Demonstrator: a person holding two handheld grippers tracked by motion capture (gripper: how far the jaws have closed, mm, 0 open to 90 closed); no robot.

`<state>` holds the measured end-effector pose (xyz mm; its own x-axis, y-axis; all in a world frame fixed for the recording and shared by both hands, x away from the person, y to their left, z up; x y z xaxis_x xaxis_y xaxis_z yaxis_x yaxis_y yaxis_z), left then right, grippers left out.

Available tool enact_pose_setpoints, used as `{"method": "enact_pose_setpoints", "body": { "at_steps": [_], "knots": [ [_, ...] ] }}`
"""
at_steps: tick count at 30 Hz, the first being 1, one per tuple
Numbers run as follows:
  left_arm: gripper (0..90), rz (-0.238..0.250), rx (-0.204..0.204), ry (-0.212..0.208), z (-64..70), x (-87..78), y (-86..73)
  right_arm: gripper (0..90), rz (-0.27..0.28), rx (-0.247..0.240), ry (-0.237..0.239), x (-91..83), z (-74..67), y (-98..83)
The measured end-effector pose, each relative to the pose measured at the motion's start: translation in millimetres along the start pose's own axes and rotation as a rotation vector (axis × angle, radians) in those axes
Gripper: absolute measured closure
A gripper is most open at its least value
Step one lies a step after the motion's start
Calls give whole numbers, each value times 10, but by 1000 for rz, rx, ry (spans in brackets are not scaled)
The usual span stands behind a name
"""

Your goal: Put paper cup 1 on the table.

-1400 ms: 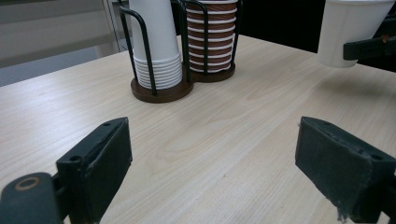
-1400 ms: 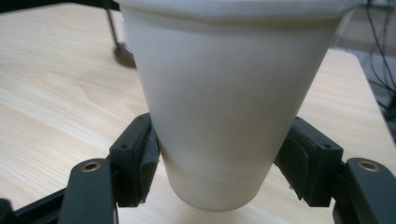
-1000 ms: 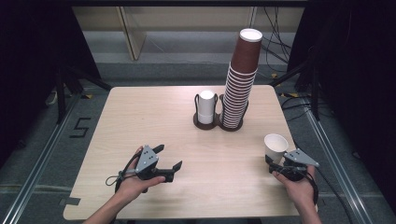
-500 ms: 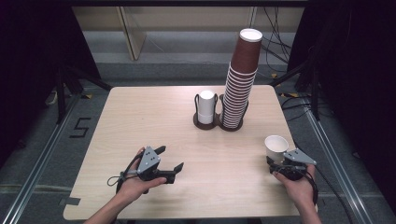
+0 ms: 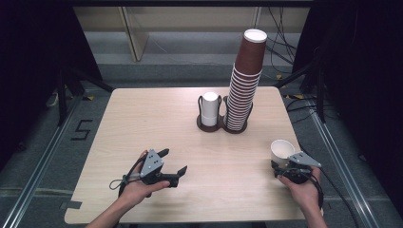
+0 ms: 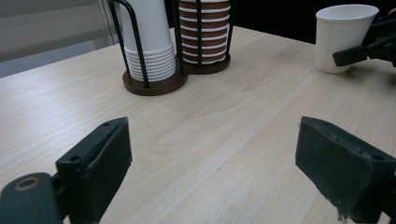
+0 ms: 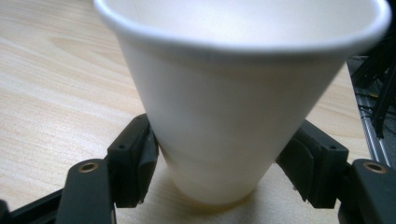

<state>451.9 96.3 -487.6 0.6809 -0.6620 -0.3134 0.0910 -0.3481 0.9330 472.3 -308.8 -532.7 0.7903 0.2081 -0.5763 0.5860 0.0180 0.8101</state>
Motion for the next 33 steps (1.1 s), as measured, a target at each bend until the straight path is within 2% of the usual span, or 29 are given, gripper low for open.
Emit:
{"method": "enact_pose_setpoints", "body": {
  "at_steps": [1, 4, 8, 11, 12, 14, 17, 20, 21, 24, 25, 27, 31, 32, 33],
  "knots": [
    [102, -2, 1, 0, 2, -1, 0, 316, -14, 7, 2, -7, -7, -9],
    [101, -1, 1, 0, 1, 0, 0, 306, -10, -1, 3, -6, -5, -4],
    [101, -1, 1, 0, -1, 0, -2, 251, -7, 17, 4, -5, -16, -2],
    [100, -12, 4, 1, 0, -6, -6, 187, -10, 26, 2, -5, -20, -2],
    [100, -13, 5, 1, 1, -6, -7, 158, 0, 3, 7, 5, 0, 13],
    [100, -13, 5, 1, 2, -4, -9, 126, -15, 14, 14, -3, -2, 13],
    [100, -14, 5, -1, 3, -1, -11, 56, 1, 34, 4, -44, 11, 49],
    [99, -14, 5, 0, -1, 6, -11, 36, 8, 55, -1, -71, 0, 61],
    [98, -13, 4, 0, -2, 8, -8, 22, 9, 33, 5, -81, 18, 74],
    [95, -10, 2, -3, -1, 14, 2, 4, 11, 47, 4, -111, 16, 89],
    [93, -9, 5, -5, 1, 17, 5, 4, -3, 100, 4, -143, -25, 79],
    [88, -3, 6, -14, 12, 26, 17, 3, 25, 39, -3, -160, 14, 123],
    [76, 6, 17, -26, 30, 45, 50, 4, 29, 55, -1, -217, -17, 165],
    [73, 10, 21, -31, 35, 53, 64, 3, 35, 48, 9, -227, -17, 190],
    [69, 24, 19, -42, 44, 76, 86, 3, 54, 25, -2, -264, -10, 241]
  ]
}}
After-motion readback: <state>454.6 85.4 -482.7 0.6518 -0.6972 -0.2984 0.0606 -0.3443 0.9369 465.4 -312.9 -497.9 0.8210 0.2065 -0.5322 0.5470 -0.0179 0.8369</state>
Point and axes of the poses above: each handheld gripper's, and its own axes: x roughly forward along the jaws, y roughly out of its top, z roughly to its right, the point moved 6 cm from there along x, roughly forward along the jaws, and after that the axes turned 11 degrees about x, right-handed, at the moved point
